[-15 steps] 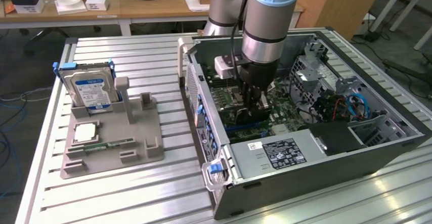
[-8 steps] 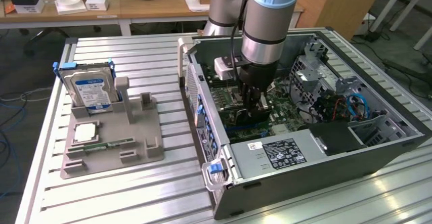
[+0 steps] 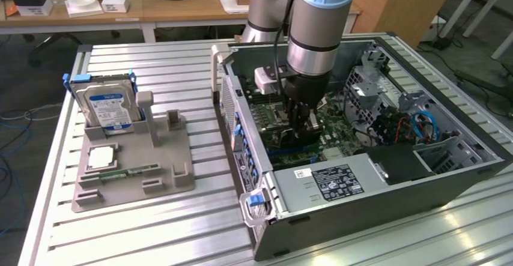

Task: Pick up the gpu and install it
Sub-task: 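Insert the gpu into the slot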

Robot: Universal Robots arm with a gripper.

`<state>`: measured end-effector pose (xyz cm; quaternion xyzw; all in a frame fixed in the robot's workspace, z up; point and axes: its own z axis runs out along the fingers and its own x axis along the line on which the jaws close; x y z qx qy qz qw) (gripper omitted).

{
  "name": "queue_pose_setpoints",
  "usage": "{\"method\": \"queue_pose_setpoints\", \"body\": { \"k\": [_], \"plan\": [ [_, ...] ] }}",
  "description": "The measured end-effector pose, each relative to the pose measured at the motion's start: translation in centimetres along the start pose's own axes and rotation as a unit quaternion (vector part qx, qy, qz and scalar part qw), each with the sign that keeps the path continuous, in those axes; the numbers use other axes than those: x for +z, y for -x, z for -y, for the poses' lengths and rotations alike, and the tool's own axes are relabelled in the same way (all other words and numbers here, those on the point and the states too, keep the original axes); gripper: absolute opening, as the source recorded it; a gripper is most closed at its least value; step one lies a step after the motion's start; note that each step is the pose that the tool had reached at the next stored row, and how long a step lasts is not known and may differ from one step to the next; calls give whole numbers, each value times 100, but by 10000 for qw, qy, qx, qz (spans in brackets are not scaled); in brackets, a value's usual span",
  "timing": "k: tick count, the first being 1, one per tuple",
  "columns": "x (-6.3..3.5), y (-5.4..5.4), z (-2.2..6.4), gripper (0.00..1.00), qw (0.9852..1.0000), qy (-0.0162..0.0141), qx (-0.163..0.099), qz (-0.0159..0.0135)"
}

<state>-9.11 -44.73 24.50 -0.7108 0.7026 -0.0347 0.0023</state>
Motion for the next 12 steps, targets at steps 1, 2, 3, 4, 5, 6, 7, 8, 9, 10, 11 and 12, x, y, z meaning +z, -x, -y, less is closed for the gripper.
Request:
{"method": "queue_pose_setpoints", "body": {
  "k": [1,2,3,4,5,6,7,8,9,10,11,12],
  "plan": [
    [-1,0,0,26,10000,1,0,-1],
    [-1,0,0,26,10000,1,0,-1],
    [-1,0,0,26,10000,1,0,-1],
    [-1,1,0,26,10000,1,0,-2],
    [0,3,0,26,10000,2,-1,-3],
    [1,3,0,26,10000,2,-1,-3],
    [1,3,0,26,10000,2,-1,-3],
    [3,4,0,26,10000,1,0,-3],
    [5,4,0,26,10000,1,0,-1],
    [8,5,-1,26,10000,0,0,0],
    [11,5,-1,26,10000,0,0,0],
    [16,5,-1,26,10000,0,0,0]
  ]
}}
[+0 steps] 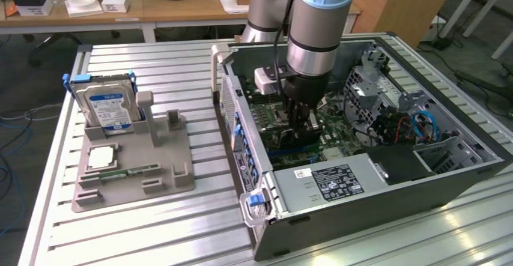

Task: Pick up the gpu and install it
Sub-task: 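Insert the gpu into the slot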

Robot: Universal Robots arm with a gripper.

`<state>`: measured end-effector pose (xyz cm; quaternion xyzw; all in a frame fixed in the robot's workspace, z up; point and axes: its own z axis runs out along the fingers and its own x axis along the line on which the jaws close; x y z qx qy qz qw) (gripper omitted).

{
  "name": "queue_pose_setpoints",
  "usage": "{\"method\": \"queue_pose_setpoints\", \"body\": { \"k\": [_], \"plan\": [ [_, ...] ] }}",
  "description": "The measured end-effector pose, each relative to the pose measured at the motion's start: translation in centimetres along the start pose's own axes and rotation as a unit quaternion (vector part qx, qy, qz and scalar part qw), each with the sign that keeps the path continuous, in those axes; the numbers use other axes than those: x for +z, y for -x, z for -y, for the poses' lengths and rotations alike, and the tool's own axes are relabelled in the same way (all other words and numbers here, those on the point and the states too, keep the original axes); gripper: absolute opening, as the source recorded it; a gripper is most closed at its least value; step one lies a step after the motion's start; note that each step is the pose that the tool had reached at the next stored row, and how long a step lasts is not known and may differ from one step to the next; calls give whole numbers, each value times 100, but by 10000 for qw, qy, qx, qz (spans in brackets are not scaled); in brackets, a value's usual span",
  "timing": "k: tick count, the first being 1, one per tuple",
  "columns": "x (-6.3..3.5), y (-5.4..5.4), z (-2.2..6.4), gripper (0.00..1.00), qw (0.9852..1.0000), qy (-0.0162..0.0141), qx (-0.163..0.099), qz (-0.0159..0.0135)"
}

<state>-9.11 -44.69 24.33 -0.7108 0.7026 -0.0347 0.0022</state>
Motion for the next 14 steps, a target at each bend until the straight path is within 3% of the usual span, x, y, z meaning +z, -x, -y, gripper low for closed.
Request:
{"method": "queue_pose_setpoints", "body": {
  "k": [14],
  "plan": [
    [54,2,-4,26,10000,1,0,-1]
  ]
}}
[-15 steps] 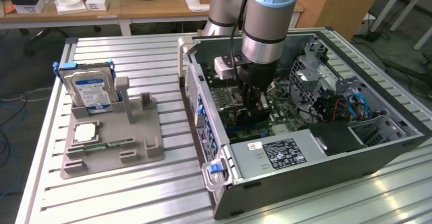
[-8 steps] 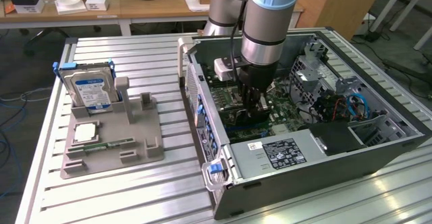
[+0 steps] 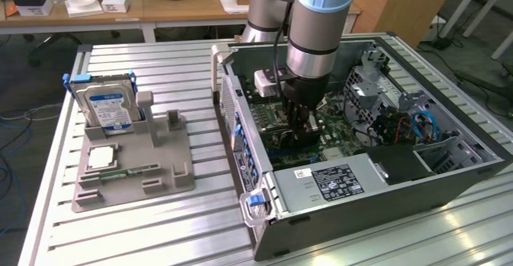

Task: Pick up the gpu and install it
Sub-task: 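Insert the gpu into the slot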

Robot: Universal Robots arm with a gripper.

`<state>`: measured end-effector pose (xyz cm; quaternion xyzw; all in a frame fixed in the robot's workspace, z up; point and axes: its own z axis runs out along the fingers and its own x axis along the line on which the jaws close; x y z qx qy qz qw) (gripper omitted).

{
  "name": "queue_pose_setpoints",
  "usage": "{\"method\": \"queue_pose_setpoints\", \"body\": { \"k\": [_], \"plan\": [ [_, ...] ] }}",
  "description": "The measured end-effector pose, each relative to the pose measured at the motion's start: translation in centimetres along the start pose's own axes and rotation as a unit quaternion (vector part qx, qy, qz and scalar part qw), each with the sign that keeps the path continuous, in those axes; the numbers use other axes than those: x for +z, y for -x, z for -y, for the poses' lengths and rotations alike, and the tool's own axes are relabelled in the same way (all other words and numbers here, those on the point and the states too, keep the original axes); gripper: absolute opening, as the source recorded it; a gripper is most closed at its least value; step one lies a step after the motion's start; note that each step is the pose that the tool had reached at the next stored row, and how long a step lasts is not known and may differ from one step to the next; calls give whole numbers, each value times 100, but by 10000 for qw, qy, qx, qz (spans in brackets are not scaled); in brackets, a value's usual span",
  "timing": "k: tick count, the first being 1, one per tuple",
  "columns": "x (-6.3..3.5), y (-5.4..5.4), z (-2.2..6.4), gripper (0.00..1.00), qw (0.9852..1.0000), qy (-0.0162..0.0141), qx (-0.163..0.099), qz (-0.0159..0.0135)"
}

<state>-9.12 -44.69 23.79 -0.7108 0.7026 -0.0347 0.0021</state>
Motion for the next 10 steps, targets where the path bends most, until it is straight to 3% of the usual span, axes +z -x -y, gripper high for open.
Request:
{"method": "queue_pose_setpoints", "body": {
  "k": [10],
  "plan": [
    [-35,-1,0,26,10000,-1,1,1]
  ]
}}
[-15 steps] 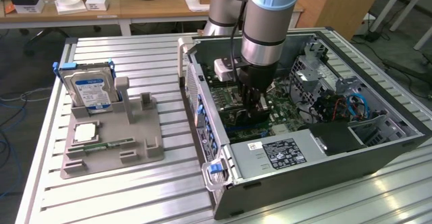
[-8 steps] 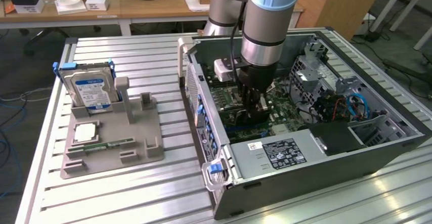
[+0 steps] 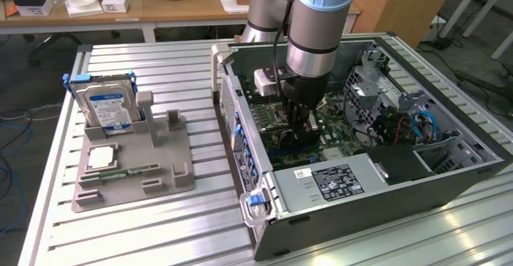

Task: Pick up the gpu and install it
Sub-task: 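Insert the gpu into the slot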

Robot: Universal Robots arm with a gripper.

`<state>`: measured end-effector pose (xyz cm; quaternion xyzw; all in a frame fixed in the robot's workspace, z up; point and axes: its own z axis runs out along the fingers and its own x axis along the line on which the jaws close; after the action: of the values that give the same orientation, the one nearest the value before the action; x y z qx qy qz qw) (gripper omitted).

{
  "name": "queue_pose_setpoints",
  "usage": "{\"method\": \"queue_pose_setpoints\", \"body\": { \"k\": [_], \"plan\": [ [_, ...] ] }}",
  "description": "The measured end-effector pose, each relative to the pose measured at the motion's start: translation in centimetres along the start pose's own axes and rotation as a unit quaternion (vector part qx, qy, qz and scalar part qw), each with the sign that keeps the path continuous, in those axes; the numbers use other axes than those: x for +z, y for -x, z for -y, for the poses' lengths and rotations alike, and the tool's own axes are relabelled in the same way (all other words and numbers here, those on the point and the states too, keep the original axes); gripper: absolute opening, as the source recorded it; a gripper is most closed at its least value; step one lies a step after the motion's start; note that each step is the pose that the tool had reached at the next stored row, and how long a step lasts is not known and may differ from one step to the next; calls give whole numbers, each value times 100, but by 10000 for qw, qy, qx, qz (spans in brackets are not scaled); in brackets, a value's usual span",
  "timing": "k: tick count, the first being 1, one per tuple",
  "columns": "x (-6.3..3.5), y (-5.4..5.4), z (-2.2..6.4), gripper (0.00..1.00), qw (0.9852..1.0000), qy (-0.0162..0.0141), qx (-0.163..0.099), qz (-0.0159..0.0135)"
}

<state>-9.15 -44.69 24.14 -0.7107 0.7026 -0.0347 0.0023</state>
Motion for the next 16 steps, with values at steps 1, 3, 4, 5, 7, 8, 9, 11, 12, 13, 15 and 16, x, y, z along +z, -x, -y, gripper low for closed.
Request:
{"method": "queue_pose_setpoints", "body": {
  "k": [1,3,4,5,7,8,9,11,12,13,15,16],
  "plan": [
    [-2,0,0,26,10000,0,0,-1],
    [-4,0,1,26,10000,0,0,0],
    [-6,0,1,26,10000,0,0,0],
    [-7,0,1,26,10000,0,-1,0],
    [-18,-1,1,26,10000,1,-1,-2],
    [-18,-1,1,26,10000,0,-1,-1],
    [-18,-1,1,26,10000,0,0,-1],
    [-18,-1,1,26,10000,-1,0,-1],
    [-18,-1,1,26,10000,0,-1,-1],
    [-19,2,1,26,10000,0,-1,-1],
    [-20,9,0,26,10000,0,0,-2],
    [-20,12,0,26,10000,0,0,-2]
  ]
}}
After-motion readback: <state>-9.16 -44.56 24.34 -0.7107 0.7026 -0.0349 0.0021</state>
